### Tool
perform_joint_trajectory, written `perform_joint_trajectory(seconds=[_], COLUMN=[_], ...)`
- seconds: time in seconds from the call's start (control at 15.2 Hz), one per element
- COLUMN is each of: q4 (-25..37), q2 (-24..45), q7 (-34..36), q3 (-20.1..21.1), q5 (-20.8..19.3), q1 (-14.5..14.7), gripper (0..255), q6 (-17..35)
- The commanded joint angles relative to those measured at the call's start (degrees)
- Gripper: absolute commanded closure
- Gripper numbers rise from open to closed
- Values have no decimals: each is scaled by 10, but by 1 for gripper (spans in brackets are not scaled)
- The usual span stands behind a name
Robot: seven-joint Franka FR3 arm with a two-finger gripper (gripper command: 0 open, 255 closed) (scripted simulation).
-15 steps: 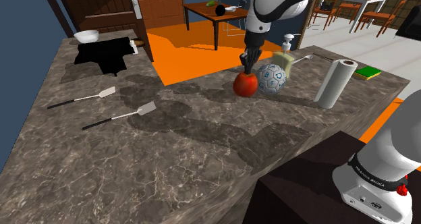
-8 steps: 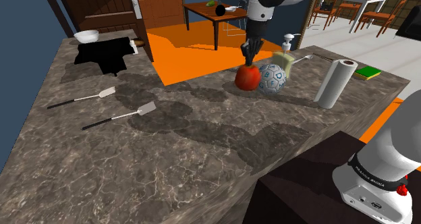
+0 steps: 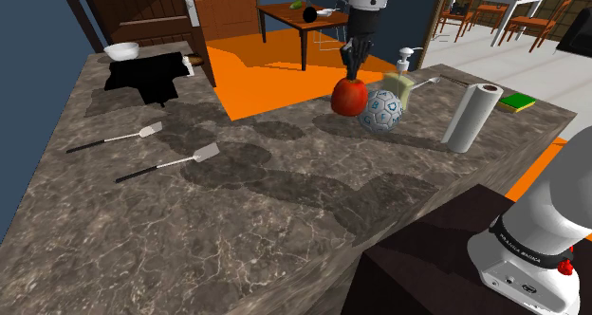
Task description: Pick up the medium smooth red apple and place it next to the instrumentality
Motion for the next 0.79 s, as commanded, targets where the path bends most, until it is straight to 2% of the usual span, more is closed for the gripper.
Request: perform_joint_trajectory(seconds=[0.0,0.53,0.73], q4=[15,76,87], q2=[-2,-3,15], q7=[1,6,31], q3=[0,-1,14], q5=[-1,-2,-1], q1=[0,-1,10], gripper=[255,255,255], q6=[-17,-78,-69])
